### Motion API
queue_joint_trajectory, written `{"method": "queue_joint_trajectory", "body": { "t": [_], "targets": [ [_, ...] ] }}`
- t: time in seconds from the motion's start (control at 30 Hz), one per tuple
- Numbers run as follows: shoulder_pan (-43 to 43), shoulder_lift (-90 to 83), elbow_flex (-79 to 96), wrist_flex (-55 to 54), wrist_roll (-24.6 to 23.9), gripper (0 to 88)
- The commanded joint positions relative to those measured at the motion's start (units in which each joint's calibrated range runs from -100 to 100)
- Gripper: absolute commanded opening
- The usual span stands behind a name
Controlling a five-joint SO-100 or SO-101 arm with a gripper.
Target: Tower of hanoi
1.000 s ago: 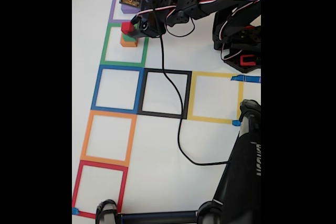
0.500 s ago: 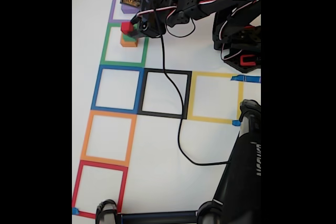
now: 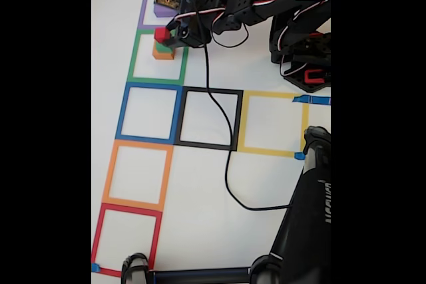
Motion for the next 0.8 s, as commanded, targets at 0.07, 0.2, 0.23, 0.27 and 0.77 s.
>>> {"method": "queue_joint_trajectory", "body": {
  "t": [0.07, 0.2, 0.23, 0.27, 0.77],
  "targets": [
    [0.58, -0.06, -0.25, -1.74, 0.36, 12.2],
    [0.77, 0.5, -0.34, -2.31, 0.36, 17.8],
    [0.87, 0.5, -0.34, -2.39, 0.36, 17.8],
    [0.96, 0.58, -0.34, -2.47, 0.36, 17.8],
    [0.48, -7.73, -2.71, 4.57, 0.36, 17.1]
  ]
}}
